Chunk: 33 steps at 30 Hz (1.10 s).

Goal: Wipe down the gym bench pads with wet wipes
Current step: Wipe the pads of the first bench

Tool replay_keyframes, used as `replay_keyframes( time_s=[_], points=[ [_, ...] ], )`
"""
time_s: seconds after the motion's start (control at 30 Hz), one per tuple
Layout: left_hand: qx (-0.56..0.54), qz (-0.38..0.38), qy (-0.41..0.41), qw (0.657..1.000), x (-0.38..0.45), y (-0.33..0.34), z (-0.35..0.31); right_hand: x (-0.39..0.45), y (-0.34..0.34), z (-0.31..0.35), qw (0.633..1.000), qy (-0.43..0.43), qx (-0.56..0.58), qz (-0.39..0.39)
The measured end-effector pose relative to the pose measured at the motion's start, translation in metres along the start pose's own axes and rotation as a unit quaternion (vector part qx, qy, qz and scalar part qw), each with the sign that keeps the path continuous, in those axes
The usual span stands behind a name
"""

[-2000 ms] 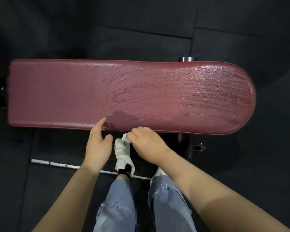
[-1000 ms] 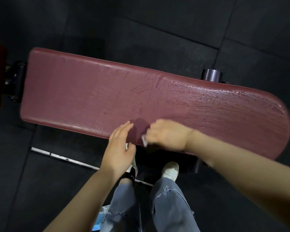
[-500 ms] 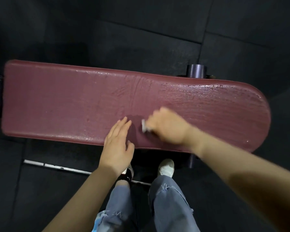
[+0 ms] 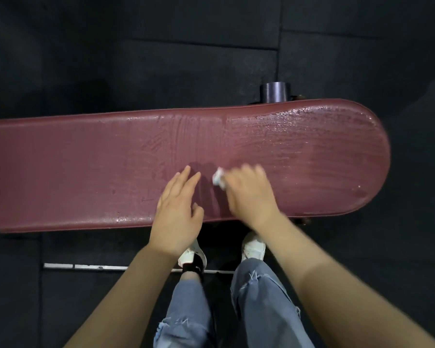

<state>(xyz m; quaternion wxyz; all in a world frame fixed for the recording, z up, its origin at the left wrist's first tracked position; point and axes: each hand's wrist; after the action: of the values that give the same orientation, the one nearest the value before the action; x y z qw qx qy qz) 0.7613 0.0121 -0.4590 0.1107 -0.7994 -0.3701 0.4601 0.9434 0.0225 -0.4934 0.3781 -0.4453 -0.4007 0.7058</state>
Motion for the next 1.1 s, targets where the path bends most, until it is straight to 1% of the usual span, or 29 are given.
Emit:
replay_keyframes(
  time_s=[0.03, 0.1, 0.13, 0.2, 0.27, 0.33, 0.4, 0.47, 0.57, 0.63, 0.67, 0.73, 0.8, 0.87, 0.9, 0.93, 1.0, 1.07, 1.1],
  points=[
    [0.003, -0.002, -0.001, 1.000, 0.002, 0.001, 0.000, 0.034, -0.009, -0.009, 0.999, 0.032, -0.019, -0.032],
    [0.008, -0.008, -0.006, 1.000, 0.006, 0.003, -0.001, 0.092, -0.033, -0.031, 0.992, 0.100, 0.004, -0.078],
    [0.010, -0.008, -0.008, 1.000, 0.007, 0.004, -0.003, 0.104, -0.041, -0.038, 0.986, 0.138, 0.035, -0.092],
    [0.012, -0.003, -0.010, 1.000, 0.007, 0.006, -0.008, 0.091, -0.039, -0.037, 0.979, 0.179, 0.059, -0.083],
    [0.012, 0.000, -0.011, 1.000, 0.008, 0.007, -0.012, 0.039, -0.019, -0.021, 0.982, 0.170, 0.055, -0.059],
    [0.017, 0.006, -0.006, 1.000, 0.009, 0.010, -0.017, -0.032, 0.001, 0.001, 0.984, 0.154, 0.081, -0.023],
    [0.024, 0.009, 0.005, 1.000, 0.011, 0.014, -0.021, -0.070, 0.011, 0.010, 0.979, 0.174, 0.105, -0.025],
    [0.041, 0.019, 0.021, 0.999, 0.011, 0.020, -0.025, -0.048, 0.007, -0.007, 0.977, 0.185, 0.089, -0.053],
    [0.056, 0.029, 0.027, 0.998, 0.012, 0.030, -0.028, 0.043, -0.022, -0.046, 0.972, 0.199, 0.033, -0.118],
    [0.059, 0.027, 0.017, 0.998, 0.014, 0.036, -0.030, 0.083, -0.042, -0.070, 0.969, 0.215, 0.039, -0.117],
    [0.061, 0.024, 0.012, 0.998, 0.014, 0.037, -0.031, 0.084, -0.045, -0.072, 0.968, 0.219, 0.043, -0.113],
    [0.066, 0.020, 0.009, 0.998, 0.015, 0.039, -0.037, 0.053, -0.035, -0.065, 0.967, 0.226, 0.050, -0.108],
    [0.081, 0.021, 0.017, 0.996, 0.016, 0.038, -0.041, -0.009, -0.012, -0.048, 0.967, 0.220, 0.069, -0.108],
    [0.102, 0.024, 0.031, 0.994, 0.020, 0.037, -0.046, -0.071, 0.004, -0.027, 0.971, 0.212, 0.087, -0.070],
    [0.111, 0.023, 0.038, 0.993, 0.022, 0.037, -0.048, -0.086, 0.008, -0.024, 0.972, 0.211, 0.086, -0.063],
    [0.119, 0.022, 0.045, 0.992, 0.026, 0.037, -0.050, -0.084, 0.007, -0.029, 0.974, 0.202, 0.078, -0.064],
    [0.137, 0.020, 0.058, 0.989, 0.033, 0.039, -0.055, -0.044, -0.003, -0.058, 0.979, 0.188, 0.030, -0.075],
    [0.147, 0.017, 0.062, 0.987, 0.039, 0.044, -0.062, 0.017, -0.027, -0.096, 0.973, 0.211, -0.009, -0.088],
    [0.149, 0.014, 0.058, 0.987, 0.041, 0.047, -0.065, 0.041, -0.040, -0.115, 0.969, 0.228, 0.002, -0.093]
  ],
)
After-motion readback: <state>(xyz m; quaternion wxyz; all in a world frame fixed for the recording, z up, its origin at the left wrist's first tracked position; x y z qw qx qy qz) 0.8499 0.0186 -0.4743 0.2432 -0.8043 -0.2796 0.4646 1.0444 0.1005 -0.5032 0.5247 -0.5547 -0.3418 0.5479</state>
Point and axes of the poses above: each hand's wrist, its own x-axis towards the middle knuckle, its own y-axis out of the palm, z = x × y, and after that the axes turned 12 degrees about z, right-handed
